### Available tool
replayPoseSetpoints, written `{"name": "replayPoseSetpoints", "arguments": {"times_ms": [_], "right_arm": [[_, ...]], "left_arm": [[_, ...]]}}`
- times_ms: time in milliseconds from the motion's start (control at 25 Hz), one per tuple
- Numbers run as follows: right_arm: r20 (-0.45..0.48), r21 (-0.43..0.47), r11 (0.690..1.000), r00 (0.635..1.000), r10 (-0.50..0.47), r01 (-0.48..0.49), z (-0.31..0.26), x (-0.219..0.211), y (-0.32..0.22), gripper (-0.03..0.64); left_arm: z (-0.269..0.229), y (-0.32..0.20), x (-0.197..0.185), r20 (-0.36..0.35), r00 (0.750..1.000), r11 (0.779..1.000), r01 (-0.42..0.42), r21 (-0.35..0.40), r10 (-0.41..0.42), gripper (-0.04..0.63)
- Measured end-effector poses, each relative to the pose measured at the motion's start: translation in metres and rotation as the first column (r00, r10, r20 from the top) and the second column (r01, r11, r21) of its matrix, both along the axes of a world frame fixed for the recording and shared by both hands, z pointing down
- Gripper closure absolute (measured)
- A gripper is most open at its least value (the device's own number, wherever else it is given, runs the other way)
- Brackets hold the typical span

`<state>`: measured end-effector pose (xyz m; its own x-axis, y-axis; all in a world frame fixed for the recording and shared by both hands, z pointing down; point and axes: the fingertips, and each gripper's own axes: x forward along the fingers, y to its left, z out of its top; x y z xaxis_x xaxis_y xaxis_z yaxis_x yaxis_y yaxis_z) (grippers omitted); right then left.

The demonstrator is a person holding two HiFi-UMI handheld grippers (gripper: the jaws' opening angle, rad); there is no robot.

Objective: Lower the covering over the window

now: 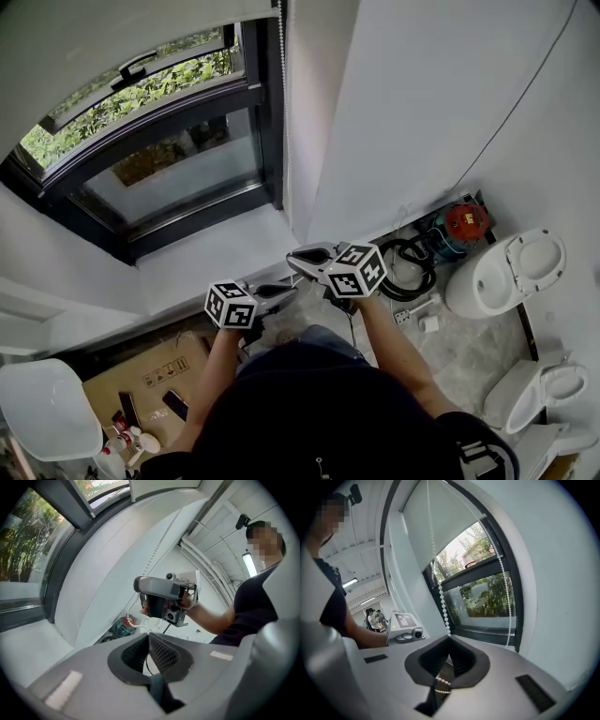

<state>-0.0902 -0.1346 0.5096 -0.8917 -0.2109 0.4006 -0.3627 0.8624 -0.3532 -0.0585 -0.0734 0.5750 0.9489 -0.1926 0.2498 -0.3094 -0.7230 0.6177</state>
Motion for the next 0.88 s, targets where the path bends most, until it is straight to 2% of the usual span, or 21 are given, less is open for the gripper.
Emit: {"name": "replayPoseSetpoints", "arguments": {"times_ms": [120, 240, 440, 600, 640, 720, 800, 880], "right_arm": [[-0.019, -0.007, 1.0, 1.0, 0.008, -0.008, 0.005, 0.003, -0.002, 0.604], [-0.113, -0.018, 1.0, 0.993, -0.016, 0.014, 0.028, 0.006, 0.003, 0.604], [-0.042, -0.075, 0.997, 0.999, -0.001, -0.002, 0.032, 0.004, 0.013, 0.604], [-0.044, -0.076, 0.997, 0.999, -0.007, 0.003, 0.032, 0.004, 0.013, 0.604], [-0.041, -0.077, 0.997, 0.999, -0.002, -0.001, 0.032, 0.005, 0.013, 0.604], [-0.032, -0.08, 0.997, 0.999, 0.005, -0.008, 0.032, 0.006, 0.013, 0.604], [-0.022, -0.084, 0.996, 1.0, 0.01, -0.012, 0.032, 0.008, 0.013, 0.604], [-0.02, -0.085, 0.996, 1.0, 0.011, -0.013, 0.033, 0.009, 0.013, 0.604]], "left_arm": [[0.0, 0.0, 0.0, 0.0, 1.0, 1.0, 0.0, 0.003, 0.0, 0.584], [-0.001, 0.001, -0.001, -0.002, 1.0, 1.0, 0.005, 0.003, -0.005, 0.583], [0.002, 0.001, -0.001, -0.002, 1.0, 1.0, 0.015, -0.002, -0.015, 0.583], [-0.002, -0.005, -0.004, 0.009, 0.999, 0.996, 0.05, 0.073, -0.051, 0.581], [-0.004, -0.008, -0.006, 0.023, 0.998, 0.994, 0.058, 0.088, -0.06, 0.561], [-0.01, -0.015, -0.014, 0.051, 0.995, 0.991, 0.08, 0.109, -0.086, 0.428], [-0.026, -0.024, -0.021, 0.033, 0.992, 0.984, 0.116, 0.137, -0.121, 0.408], [-0.054, -0.033, -0.027, -0.033, 0.987, 0.97, 0.161, 0.181, -0.158, 0.408]]}}
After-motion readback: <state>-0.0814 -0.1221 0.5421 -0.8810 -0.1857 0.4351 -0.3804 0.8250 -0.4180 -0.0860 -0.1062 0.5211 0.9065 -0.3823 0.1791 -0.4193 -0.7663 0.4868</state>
